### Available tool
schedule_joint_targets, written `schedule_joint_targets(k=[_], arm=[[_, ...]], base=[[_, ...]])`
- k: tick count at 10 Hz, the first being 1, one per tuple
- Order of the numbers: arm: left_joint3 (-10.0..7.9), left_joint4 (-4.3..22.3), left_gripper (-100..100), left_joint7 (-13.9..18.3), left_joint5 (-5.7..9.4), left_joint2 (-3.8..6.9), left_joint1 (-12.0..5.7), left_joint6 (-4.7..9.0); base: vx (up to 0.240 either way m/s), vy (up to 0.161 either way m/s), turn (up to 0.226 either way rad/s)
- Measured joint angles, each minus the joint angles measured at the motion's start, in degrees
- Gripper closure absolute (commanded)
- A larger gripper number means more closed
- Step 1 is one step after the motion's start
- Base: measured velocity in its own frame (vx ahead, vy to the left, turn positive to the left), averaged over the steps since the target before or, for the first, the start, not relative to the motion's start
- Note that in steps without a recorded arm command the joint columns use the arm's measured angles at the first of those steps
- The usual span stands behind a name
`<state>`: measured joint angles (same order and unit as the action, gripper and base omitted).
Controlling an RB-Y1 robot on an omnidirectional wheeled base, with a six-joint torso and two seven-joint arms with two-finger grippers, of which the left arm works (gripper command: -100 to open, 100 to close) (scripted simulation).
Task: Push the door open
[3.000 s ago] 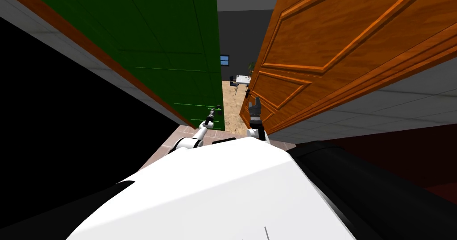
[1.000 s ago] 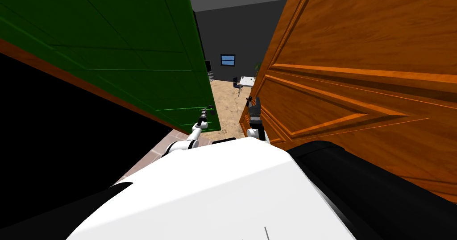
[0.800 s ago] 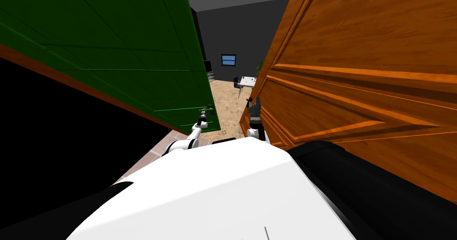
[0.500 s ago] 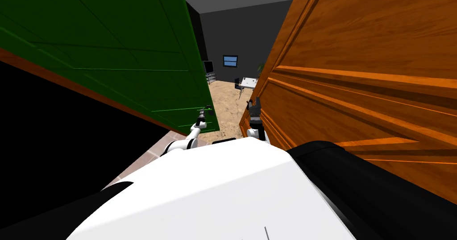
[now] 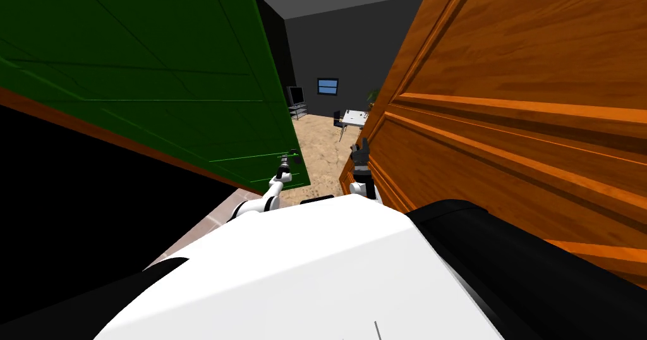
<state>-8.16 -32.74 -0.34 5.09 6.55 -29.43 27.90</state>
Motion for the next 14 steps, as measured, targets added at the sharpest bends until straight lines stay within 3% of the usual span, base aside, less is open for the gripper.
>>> schedule_joint_targets(k=[1, 2, 3, 4, 5, 6, 8, 9, 10, 12, 14], arm=[[-0.71, 0.03, 100, -0.97, 0.19, -0.40, 0.00, 0.02], [-1.29, -3.06, 100, -1.94, 0.30, -0.86, 1.32, -1.38], [-1.67, -1.87, 100, -2.32, 0.46, -0.64, 0.18, -0.89], [-2.03, 0.11, 100, -2.48, 0.58, -0.42, -1.17, 0.47], [-2.71, 0.79, 100, -3.10, 0.80, -0.54, -1.60, 0.92], [-3.72, 0.22, 100, -4.39, 1.05, -1.23, -1.14, 0.68], [-5.13, 1.38, 100, -5.89, 1.47, -1.45, -1.29, 1.52], [-5.66, -1.78, 100, -6.79, 1.57, -2.05, 0.17, 0.28], [-6.29, -0.41, 100, -7.52, 1.76, -2.10, -1.05, 0.66], [-6.64, -0.97, 100, -7.77, 1.88, -1.84, -1.19, 0.46], [-7.21, 1.42, 100, -8.10, 2.09, -1.75, -1.93, 1.84]], base=[[0.187, 0.007, 0.011], [0.131, -0.007, 0.014], [0.062, -0.001, 0.000], [0.088, -0.004, 0.030], [0.160, -0.020, 0.103], [0.175, -0.002, 0.082], [0.149, 0.009, 0.026], [0.083, -0.002, 0.031], [0.041, 0.003, 0.000], [0.037, -0.004, 0.009], [0.098, -0.010, 0.046]])
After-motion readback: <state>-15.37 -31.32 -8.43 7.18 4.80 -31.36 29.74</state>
